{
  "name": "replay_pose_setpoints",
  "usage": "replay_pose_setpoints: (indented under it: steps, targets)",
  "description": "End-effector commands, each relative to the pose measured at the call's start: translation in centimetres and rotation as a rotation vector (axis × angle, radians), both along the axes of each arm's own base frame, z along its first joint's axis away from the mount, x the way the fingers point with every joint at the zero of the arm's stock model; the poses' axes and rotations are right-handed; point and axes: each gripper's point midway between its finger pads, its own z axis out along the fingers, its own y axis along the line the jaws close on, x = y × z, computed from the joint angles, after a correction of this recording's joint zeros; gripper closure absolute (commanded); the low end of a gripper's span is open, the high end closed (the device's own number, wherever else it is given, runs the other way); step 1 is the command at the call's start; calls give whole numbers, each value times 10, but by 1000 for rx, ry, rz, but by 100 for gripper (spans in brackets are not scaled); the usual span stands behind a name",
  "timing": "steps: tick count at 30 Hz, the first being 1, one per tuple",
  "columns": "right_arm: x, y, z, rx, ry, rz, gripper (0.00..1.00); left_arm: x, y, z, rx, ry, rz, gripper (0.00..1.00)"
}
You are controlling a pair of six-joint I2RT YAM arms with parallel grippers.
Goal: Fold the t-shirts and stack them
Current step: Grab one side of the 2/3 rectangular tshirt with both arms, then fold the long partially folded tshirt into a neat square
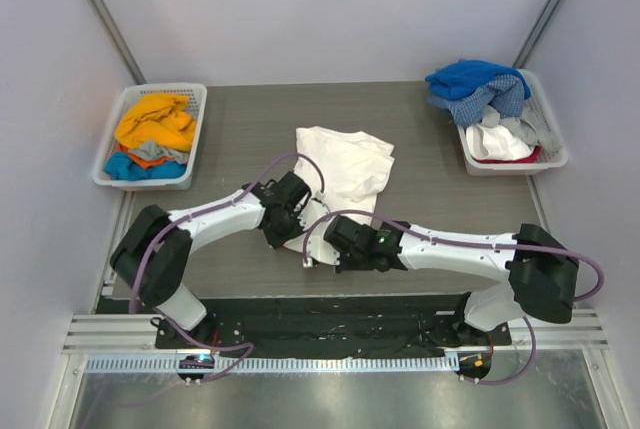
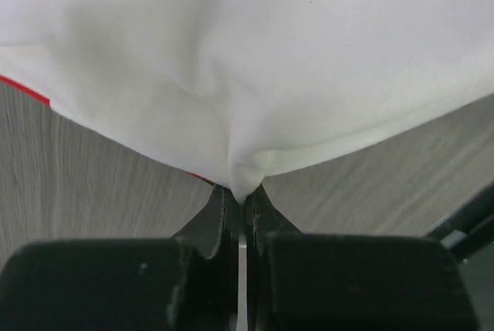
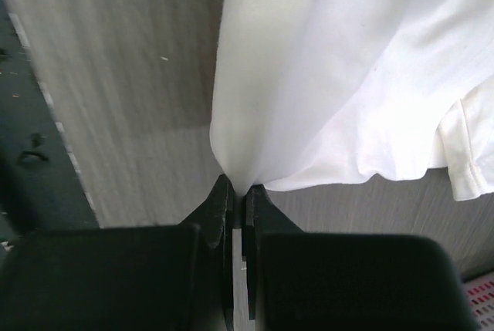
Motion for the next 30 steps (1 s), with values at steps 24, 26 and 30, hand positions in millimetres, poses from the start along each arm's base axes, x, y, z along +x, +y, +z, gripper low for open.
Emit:
replay_pose_setpoints:
  steps: [24, 26, 30]
  targets:
    - [87, -6, 117, 143, -361, -189, 99, 87, -29, 136, -240, -445, 32, 100]
    - [97, -11, 121, 134, -374, -199, 99, 103, -30, 137, -245, -454, 46, 100]
    - [121, -26, 123, 128, -386, -247, 99, 145, -35, 160, -266, -520, 64, 100]
